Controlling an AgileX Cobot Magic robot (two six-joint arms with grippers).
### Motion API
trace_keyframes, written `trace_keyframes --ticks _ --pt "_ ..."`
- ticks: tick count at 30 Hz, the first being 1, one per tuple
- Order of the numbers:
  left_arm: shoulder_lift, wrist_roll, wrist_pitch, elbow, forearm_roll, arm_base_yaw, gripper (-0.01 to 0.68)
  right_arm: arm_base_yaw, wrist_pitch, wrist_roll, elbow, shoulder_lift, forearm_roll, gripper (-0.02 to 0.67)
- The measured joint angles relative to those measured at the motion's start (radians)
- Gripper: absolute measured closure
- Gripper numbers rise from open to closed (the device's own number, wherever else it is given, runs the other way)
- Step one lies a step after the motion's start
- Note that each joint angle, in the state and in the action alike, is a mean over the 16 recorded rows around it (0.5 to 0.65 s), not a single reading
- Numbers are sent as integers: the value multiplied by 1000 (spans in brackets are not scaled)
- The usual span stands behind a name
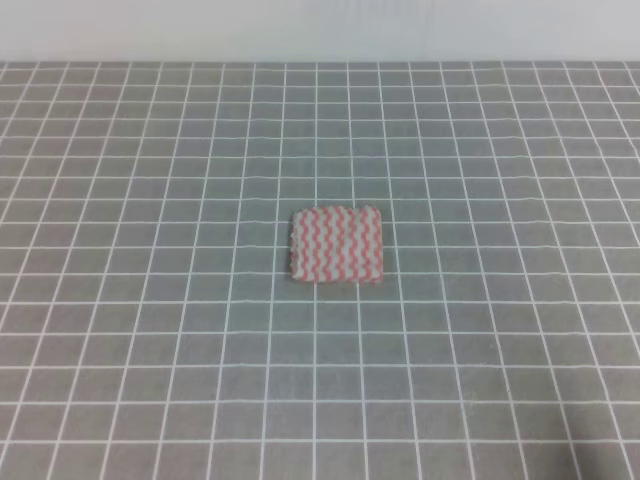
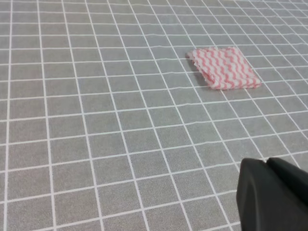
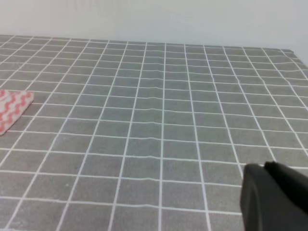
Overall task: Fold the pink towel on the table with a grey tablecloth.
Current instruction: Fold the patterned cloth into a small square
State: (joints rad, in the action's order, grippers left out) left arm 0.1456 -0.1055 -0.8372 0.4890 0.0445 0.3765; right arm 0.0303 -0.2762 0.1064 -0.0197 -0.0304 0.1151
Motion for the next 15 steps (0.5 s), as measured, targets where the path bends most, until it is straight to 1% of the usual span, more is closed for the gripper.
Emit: trace_keyframes --ticks 8,11,15 --pt "4 -1 27 -7 -22 0 675 0 -2 -1 3 4 2 665" --pt "5 -2 104 -30 -44 -6 675 0 -2 -1 3 4 3 665" --pt "5 -2 268 -89 -76 -35 675 0 -2 -1 5 5 3 665"
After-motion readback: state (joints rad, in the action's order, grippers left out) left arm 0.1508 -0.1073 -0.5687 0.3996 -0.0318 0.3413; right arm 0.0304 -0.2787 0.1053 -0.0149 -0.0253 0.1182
